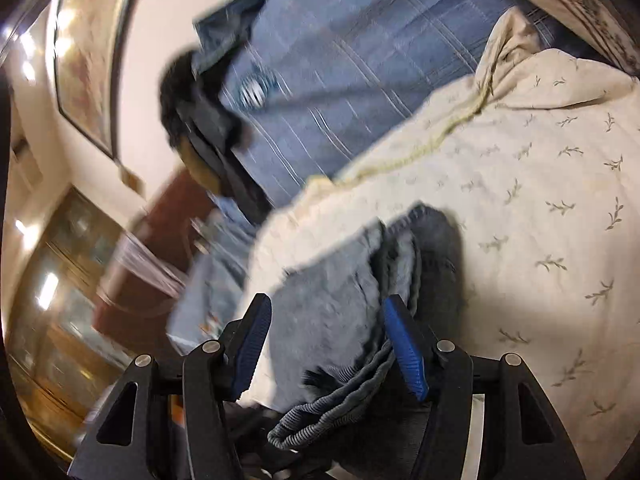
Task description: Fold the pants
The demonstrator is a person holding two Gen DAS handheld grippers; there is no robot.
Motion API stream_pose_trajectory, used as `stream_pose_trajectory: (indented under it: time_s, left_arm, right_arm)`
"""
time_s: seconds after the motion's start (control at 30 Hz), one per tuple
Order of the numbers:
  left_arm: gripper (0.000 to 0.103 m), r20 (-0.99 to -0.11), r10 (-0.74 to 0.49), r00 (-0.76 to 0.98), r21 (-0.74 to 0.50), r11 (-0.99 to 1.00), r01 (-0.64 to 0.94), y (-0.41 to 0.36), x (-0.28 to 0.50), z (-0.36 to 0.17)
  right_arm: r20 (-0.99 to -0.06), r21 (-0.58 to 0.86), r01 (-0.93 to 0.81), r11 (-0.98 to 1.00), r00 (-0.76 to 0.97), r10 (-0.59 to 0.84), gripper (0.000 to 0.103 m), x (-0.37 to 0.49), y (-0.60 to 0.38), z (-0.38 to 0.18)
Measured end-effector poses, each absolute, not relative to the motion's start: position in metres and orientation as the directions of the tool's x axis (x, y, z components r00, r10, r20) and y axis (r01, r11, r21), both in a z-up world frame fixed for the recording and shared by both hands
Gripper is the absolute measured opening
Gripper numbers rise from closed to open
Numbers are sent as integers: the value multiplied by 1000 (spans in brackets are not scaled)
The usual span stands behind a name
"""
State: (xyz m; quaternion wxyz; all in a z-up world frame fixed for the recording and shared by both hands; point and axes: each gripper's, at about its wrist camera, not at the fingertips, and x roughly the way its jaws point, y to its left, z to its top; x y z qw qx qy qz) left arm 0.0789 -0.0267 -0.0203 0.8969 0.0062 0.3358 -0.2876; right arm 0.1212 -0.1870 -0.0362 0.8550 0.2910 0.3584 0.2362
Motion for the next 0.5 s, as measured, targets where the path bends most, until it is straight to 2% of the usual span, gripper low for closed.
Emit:
stream_pose_trajectory:
  time_s: [0.07,0.1,0.13,0.2,0.27,0.37,0.4,0.5]
  left_arm:
    - [31,-614,-524,590,-187,823,537,-25,75,-21]
    - [31,-611,-546,574,-212,811,546,-19,71,-18]
    - [31,-602,-577,552,-246,792,559,-14,69,-15]
    - [31,-572,-630,525,-303,757,579,1,63,-4]
    - [33,-535,-666,519,-368,737,566,24,61,5]
    - [46,-504,-654,563,-430,756,494,62,73,12]
    - [49,-503,-636,585,-434,772,465,74,79,11]
    - [50,-534,-551,641,-418,831,366,103,90,4]
  right_arm:
    - [-537,626,-168,761,616,577,56,122,-185,-41]
    - [-549,611,-163,775,618,563,45,120,-185,-41]
    - [-553,594,-154,789,634,540,42,118,-189,-38]
    - [-531,592,-146,793,669,520,42,112,-199,-31]
    - [-482,633,-174,754,673,560,42,105,-205,-26]
    - [-445,634,-263,727,645,621,43,94,-193,-20]
    - [-467,604,-284,745,631,619,44,90,-184,-20]
    - [-611,487,-222,845,604,511,47,92,-160,-36]
